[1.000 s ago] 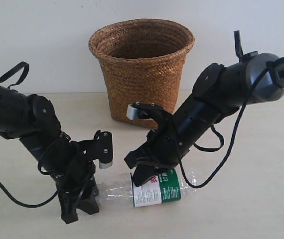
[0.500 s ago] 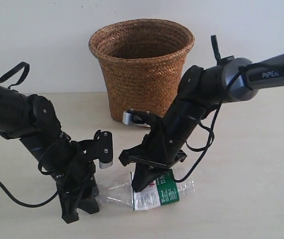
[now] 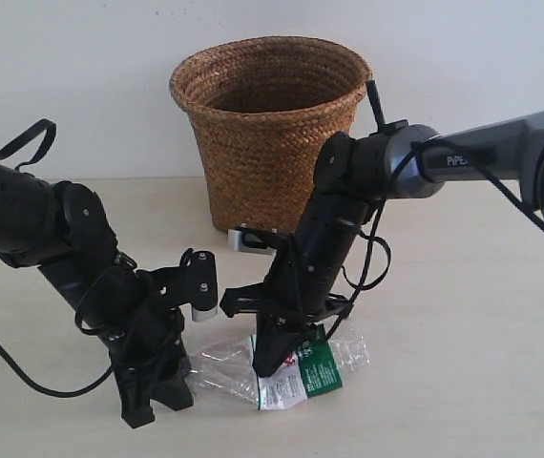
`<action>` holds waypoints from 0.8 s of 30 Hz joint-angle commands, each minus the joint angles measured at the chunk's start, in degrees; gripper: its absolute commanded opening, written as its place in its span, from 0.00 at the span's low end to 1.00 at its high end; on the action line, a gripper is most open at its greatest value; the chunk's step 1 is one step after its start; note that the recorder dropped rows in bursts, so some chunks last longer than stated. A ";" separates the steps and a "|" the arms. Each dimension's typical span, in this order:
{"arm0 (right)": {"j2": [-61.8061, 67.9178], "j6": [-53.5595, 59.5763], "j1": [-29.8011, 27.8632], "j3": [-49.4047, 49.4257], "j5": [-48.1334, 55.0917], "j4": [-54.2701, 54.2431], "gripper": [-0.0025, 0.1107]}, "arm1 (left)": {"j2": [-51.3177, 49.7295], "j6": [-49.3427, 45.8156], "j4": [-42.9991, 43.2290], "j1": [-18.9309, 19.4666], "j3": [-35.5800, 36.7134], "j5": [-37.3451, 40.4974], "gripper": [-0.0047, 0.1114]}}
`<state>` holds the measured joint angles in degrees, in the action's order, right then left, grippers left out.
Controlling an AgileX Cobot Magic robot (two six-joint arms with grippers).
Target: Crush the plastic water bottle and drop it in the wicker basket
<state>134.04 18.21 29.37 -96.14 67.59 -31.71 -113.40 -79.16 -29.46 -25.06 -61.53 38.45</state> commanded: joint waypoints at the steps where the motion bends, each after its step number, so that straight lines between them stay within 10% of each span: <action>1: 6.57 -4.00 -0.26 2.10 -4.35 21.09 0.02 | 0.01 -0.08 -1.14 -0.35 0.22 1.98 0.07; 24: -12.90 4.74 -3.63 3.52 2.37 12.64 0.02 | 0.01 -0.08 -1.43 -0.17 0.22 2.47 0.07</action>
<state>123.21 21.53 27.21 -95.46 69.87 -19.76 -113.75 -79.16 -31.43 -25.31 -61.53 39.93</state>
